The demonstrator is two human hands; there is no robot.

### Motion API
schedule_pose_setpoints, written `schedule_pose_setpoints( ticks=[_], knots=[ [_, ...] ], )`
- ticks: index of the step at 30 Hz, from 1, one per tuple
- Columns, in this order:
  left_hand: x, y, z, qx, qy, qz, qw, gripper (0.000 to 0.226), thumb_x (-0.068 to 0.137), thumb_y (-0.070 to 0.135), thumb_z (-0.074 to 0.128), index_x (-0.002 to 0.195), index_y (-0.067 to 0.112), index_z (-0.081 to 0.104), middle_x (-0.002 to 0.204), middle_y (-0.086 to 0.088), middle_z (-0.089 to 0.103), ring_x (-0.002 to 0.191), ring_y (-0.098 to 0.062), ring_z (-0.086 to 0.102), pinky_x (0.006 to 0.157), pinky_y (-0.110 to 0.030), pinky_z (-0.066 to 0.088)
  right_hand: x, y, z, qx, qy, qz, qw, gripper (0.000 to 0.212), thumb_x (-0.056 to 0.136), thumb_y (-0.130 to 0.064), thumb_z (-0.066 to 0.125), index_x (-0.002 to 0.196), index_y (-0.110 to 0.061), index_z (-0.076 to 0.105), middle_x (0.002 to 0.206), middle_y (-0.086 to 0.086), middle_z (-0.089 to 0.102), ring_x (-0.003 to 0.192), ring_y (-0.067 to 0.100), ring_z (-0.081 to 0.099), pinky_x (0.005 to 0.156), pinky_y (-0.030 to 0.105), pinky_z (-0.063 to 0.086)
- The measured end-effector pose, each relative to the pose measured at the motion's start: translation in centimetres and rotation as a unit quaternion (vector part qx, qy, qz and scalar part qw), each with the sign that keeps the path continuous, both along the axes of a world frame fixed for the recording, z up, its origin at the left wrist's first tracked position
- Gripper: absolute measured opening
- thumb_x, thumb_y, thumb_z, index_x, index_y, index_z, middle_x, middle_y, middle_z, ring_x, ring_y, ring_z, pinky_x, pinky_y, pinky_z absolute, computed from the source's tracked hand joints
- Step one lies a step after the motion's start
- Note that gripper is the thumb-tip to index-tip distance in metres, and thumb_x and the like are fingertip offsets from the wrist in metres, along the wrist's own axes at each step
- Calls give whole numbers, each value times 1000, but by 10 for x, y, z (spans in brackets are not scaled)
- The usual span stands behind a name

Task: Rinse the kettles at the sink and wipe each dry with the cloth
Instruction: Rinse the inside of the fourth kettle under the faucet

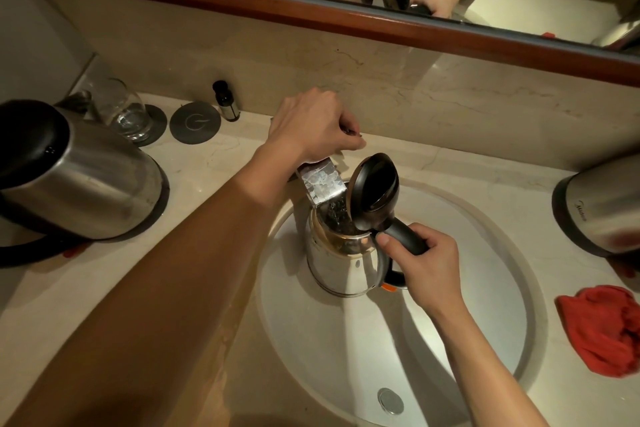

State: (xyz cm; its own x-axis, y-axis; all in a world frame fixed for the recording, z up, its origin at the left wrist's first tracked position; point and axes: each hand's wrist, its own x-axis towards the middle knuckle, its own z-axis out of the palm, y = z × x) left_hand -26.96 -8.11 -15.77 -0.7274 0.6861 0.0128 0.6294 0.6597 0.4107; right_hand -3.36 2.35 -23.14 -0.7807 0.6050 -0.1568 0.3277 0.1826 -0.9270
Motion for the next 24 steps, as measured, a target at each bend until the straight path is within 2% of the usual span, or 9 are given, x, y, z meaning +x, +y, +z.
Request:
schedule_pose_setpoints(
  ticks=[2,6,11,14,17,19,22,24],
  knots=[
    [0,0,0,2,-2,2,1000,25,83,57,68,94,37,78,93,16,74,90,-11,62,75,-30,34,-1,0,0,0,0,1,1000,47,68,-42,80,63,1,62,53,6,51,53,7,43,53,16,35],
    [0,0,0,6,-1,0,1000,23,83,56,69,92,36,78,90,17,74,82,-8,55,74,-29,34,-2,-1,2,-4,1,-8,1000,59,63,-54,76,62,2,60,51,0,44,53,7,39,52,17,33],
    [0,0,0,5,1,-1,1000,22,83,55,69,91,36,78,90,17,74,87,-10,62,73,-29,36,-1,-1,0,-4,5,-16,1000,40,72,-36,81,58,-5,59,48,-11,45,51,5,39,52,16,33],
    [0,0,-1,5,1,-1,1000,23,83,56,69,91,36,78,91,17,74,86,-9,61,73,-29,35,0,1,-2,1,7,-6,1000,38,78,-24,88,58,-9,59,48,-10,47,51,5,42,52,15,34],
    [0,0,-1,5,1,-1,1000,23,83,56,70,92,36,78,91,17,74,84,-8,59,73,-28,34,0,-1,1,-3,9,-2,1000,45,70,-41,84,62,-1,63,54,8,52,53,5,43,53,16,35],
    [0,0,0,6,1,-3,1000,24,83,56,70,93,36,78,91,17,74,86,-9,60,73,-29,36,-1,-1,2,-8,7,-1,1000,51,67,-47,81,64,1,64,56,12,53,53,6,43,53,16,35],
    [0,-1,0,7,3,-3,1000,23,82,56,70,91,36,78,90,17,74,86,-10,62,73,-29,37,0,1,0,-7,0,0,1000,42,77,-25,90,62,1,61,49,-4,47,51,4,40,52,15,34],
    [0,-1,0,8,2,-3,1000,23,82,56,70,90,36,78,89,17,74,85,-9,61,72,-29,37,1,3,-3,2,-4,1,1000,38,80,-16,88,60,-1,59,48,-10,45,50,5,39,51,15,33]
  ],
)
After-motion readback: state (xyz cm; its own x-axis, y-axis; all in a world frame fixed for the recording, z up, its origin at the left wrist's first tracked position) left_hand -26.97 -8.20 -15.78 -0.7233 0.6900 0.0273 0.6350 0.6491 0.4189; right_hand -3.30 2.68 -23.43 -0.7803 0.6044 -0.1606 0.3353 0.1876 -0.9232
